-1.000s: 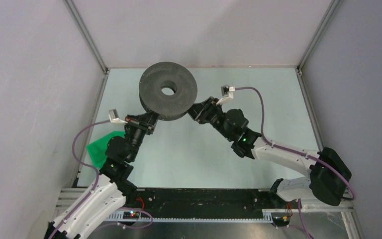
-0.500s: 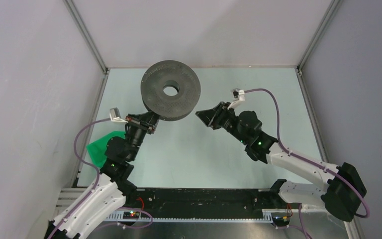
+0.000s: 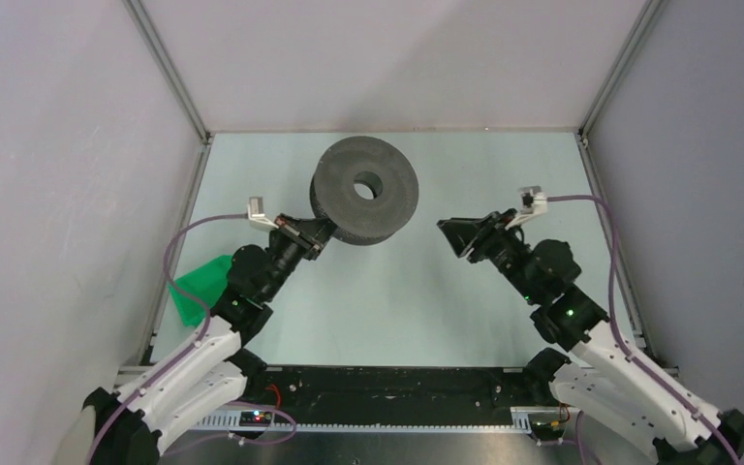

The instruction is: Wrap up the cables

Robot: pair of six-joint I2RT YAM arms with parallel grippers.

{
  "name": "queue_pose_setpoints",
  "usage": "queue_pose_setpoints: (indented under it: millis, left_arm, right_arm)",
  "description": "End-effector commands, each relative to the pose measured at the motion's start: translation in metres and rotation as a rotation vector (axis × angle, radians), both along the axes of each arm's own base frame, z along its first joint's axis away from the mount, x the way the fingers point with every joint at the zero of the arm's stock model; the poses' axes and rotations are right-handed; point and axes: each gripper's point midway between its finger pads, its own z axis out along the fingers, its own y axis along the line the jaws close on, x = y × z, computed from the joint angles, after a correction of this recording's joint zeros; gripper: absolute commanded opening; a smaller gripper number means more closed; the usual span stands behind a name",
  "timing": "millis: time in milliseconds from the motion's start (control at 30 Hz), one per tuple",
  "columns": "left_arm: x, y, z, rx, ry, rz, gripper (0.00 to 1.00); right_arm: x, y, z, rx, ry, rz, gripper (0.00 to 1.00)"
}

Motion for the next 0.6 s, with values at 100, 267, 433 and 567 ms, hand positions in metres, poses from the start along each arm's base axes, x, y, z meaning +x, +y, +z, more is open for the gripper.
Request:
queue_pose_setpoints:
  millis: [100,267,433,567]
  left_arm:
    - [-0.008,-0.03,0.047,-0.004,-0.155,-0.163,0.0]
    - [0.005,-0.054,0.022,0.034,-0.076,-0.253,0.0]
    - [0.014,-0.076,0.003,0.063,-0.032,-0.344,0.0]
    - [0.022,-0.098,-0.022,0.08,0.032,-0.445,0.0]
  right_arm:
    - [-0.007,-0.03,0.025,0.043,-0.06,0.018,0.48]
    - [-0.007,-0.04,0.023,0.042,-0.05,-0.003,0.48]
    - [0.001,-0.049,0.013,0.026,-0.011,-0.064,0.47]
    - [0.005,-0.054,0.007,0.009,0.006,-0.084,0.48]
